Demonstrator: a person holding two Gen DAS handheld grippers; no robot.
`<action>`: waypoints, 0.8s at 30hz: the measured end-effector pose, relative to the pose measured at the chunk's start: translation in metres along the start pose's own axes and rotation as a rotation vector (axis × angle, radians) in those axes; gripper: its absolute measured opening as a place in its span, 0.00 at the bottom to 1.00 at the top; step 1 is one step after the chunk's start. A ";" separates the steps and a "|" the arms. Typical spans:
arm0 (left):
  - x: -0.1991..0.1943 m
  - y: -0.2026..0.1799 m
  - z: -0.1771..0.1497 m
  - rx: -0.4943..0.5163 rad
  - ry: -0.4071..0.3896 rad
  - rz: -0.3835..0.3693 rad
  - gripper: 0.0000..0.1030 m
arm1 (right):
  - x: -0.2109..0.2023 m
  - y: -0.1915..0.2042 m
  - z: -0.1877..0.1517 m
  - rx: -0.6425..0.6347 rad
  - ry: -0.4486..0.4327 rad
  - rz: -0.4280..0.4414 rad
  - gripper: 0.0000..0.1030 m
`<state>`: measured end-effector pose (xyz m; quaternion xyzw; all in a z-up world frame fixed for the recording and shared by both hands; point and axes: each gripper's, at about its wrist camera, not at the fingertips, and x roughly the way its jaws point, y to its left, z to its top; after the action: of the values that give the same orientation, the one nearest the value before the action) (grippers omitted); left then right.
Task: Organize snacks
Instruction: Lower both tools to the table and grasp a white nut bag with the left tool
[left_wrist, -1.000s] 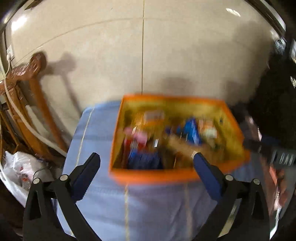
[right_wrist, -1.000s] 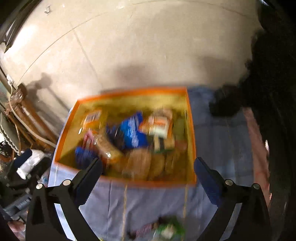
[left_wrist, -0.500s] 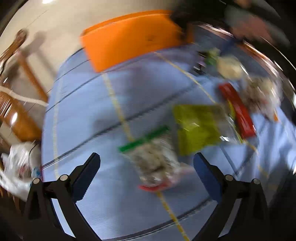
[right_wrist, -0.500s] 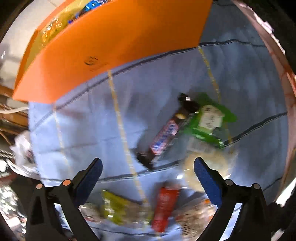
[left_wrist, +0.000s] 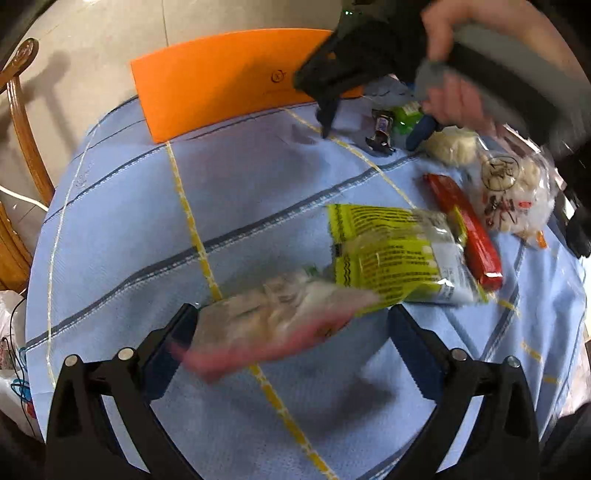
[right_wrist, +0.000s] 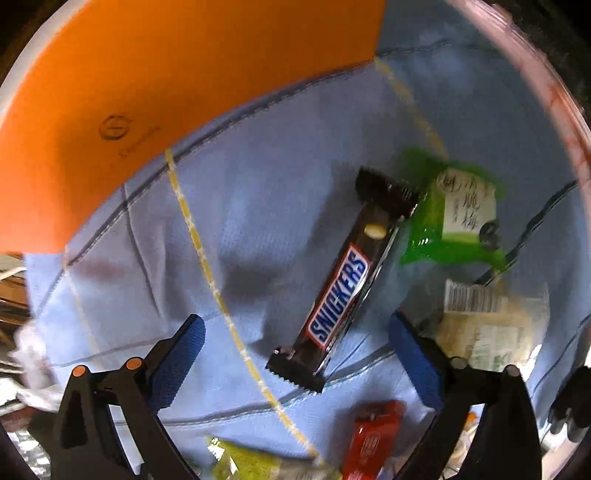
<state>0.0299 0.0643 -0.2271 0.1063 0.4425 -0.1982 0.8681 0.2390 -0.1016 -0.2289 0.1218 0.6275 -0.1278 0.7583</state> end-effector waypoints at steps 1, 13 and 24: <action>0.000 0.000 0.000 0.001 -0.001 0.002 0.96 | -0.001 0.004 -0.005 -0.017 -0.023 -0.037 0.78; -0.029 0.026 0.004 -0.208 -0.032 -0.038 0.54 | -0.033 -0.009 -0.072 -0.044 -0.189 0.053 0.17; -0.079 0.021 0.056 -0.179 -0.118 0.142 0.54 | -0.105 -0.038 -0.076 -0.110 -0.327 0.148 0.16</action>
<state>0.0381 0.0832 -0.1298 0.0477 0.3979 -0.1019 0.9105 0.1369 -0.1063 -0.1406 0.1037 0.4910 -0.0552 0.8632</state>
